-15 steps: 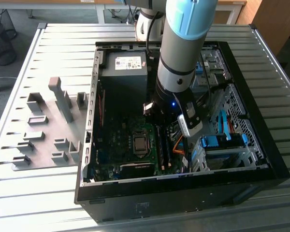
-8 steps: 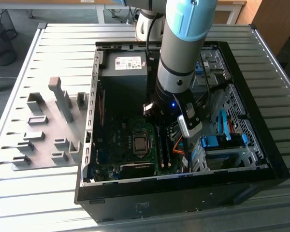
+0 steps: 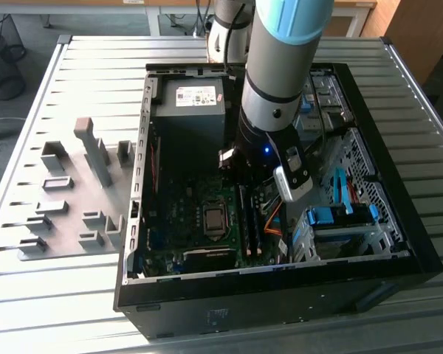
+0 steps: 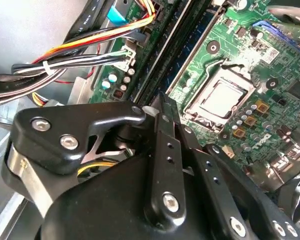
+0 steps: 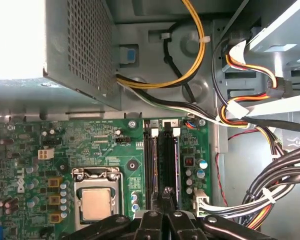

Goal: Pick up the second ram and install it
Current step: 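Press down the second ram until it locks into place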

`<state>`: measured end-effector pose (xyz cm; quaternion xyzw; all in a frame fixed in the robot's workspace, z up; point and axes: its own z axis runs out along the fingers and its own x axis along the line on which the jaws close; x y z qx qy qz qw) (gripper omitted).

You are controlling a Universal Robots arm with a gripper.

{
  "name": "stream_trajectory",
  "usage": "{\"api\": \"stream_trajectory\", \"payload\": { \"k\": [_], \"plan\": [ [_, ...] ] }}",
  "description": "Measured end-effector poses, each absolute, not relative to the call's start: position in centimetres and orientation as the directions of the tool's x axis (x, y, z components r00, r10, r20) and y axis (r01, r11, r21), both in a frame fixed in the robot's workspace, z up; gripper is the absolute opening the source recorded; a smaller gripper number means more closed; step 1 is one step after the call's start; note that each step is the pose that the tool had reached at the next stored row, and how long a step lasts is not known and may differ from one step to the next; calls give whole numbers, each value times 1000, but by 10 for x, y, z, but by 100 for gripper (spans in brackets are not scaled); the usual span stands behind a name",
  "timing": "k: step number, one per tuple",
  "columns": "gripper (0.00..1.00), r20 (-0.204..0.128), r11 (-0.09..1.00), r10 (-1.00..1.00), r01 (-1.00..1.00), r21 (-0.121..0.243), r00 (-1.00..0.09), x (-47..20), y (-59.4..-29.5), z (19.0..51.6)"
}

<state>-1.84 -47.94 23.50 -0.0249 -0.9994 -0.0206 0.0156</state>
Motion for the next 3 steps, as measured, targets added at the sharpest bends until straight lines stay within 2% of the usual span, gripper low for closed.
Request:
{"api": "stream_trajectory", "payload": {
  "k": [3],
  "plan": [
    [10, 32, 998, 49, 50, 41, -998, -18, -479, 235]
  ]
}}
